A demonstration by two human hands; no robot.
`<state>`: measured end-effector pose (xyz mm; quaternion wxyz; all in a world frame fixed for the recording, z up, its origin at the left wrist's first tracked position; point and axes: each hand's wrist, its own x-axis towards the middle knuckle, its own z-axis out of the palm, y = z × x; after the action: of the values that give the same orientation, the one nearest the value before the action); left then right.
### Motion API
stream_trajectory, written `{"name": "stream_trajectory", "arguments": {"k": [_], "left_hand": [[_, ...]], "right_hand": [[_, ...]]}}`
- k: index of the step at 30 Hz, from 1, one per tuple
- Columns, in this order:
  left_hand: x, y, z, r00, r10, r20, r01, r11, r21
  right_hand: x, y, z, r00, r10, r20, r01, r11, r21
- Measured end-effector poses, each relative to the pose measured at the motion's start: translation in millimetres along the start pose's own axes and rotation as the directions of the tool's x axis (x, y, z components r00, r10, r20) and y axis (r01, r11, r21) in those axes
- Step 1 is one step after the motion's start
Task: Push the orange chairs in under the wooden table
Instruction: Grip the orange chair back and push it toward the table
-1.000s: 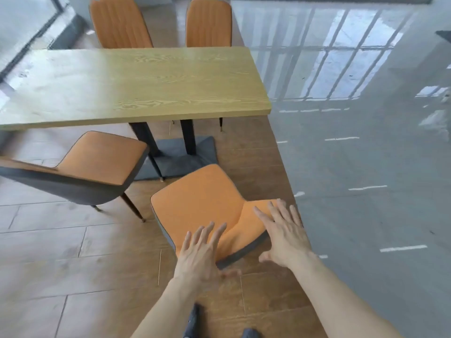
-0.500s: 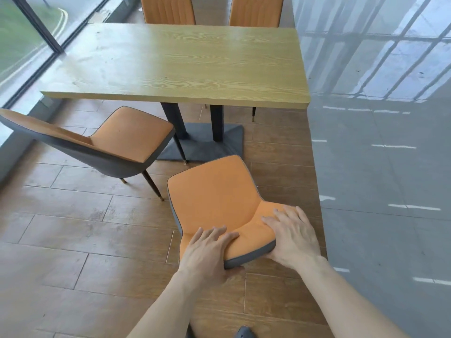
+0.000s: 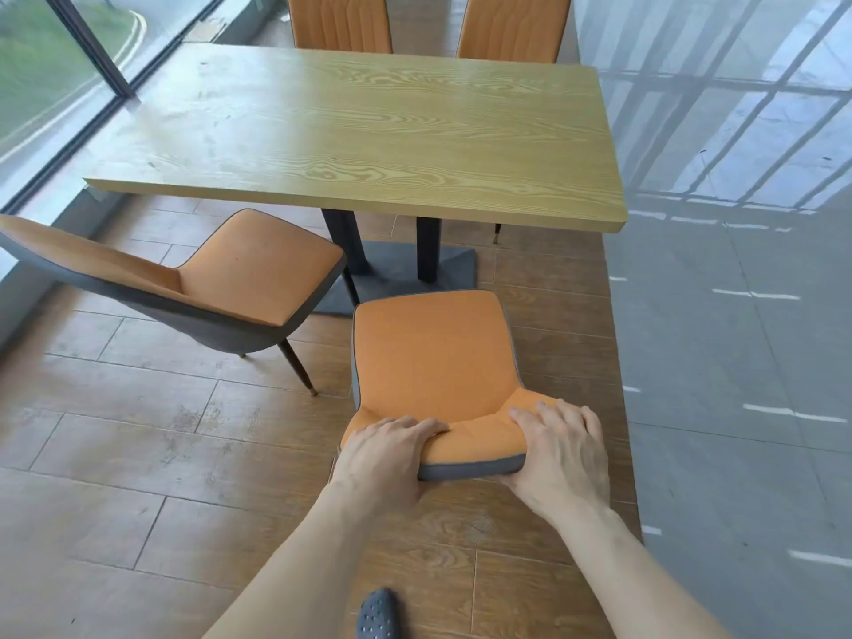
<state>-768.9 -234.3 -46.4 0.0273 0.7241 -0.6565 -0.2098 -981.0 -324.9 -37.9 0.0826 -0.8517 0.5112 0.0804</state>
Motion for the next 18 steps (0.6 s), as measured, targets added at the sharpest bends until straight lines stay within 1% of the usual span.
{"name": "stream_trajectory", "arguments": {"k": [6, 11, 14, 18], "left_hand": [[64, -36, -25, 0.999, 0.047, -0.02, -0.048, 0.999, -0.014], [113, -73, -51, 0.996, 0.086, -0.038, -0.084, 0.996, 0.033], [124, -107, -67, 0.994, 0.108, -0.003, -0.108, 0.992, 0.057], [125, -142, -82, 0.998, 0.068, 0.01, -0.068, 0.996, 0.058]], "right_hand": [[69, -13, -15, 0.999, 0.04, 0.017, -0.04, 0.999, -0.01], [125, -32, -23, 0.997, 0.075, -0.024, -0.075, 0.997, -0.013], [141, -59, -22, 0.997, 0.079, -0.018, -0.079, 0.996, -0.037], [150, -96, -15, 0.992, 0.12, -0.046, -0.119, 0.992, 0.029]]}}
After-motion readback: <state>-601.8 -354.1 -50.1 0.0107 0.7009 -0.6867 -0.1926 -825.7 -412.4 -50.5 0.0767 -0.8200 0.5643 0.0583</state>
